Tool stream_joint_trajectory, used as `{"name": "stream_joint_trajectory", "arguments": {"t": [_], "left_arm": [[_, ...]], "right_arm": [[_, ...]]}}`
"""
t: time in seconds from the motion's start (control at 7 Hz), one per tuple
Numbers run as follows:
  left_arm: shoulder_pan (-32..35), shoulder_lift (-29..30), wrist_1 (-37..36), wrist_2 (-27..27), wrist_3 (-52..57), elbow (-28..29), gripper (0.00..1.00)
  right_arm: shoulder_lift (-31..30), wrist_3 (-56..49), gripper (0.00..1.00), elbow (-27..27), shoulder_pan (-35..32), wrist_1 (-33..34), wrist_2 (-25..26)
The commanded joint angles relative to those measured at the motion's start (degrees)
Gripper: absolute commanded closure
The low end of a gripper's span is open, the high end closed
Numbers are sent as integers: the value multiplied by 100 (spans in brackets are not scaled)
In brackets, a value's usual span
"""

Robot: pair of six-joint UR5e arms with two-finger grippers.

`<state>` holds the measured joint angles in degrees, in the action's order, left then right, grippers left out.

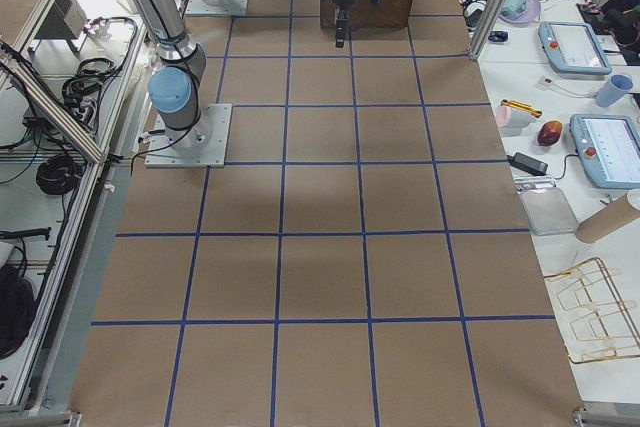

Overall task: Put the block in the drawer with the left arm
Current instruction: 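Hook the white handle with the left gripper and pull the drawer open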

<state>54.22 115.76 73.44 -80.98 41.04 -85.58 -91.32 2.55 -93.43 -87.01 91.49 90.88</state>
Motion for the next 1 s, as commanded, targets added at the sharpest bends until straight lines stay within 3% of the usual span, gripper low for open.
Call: {"name": "stream_joint_trajectory", "arguments": {"t": [0.0,0.86], "left_arm": [[1,8,-5,-154,9,41,2],[1,8,38,-111,-17,163,2]], "right_arm": [[0,0,0,0,0,0,0],[0,0,0,0,0,0,0]]}}
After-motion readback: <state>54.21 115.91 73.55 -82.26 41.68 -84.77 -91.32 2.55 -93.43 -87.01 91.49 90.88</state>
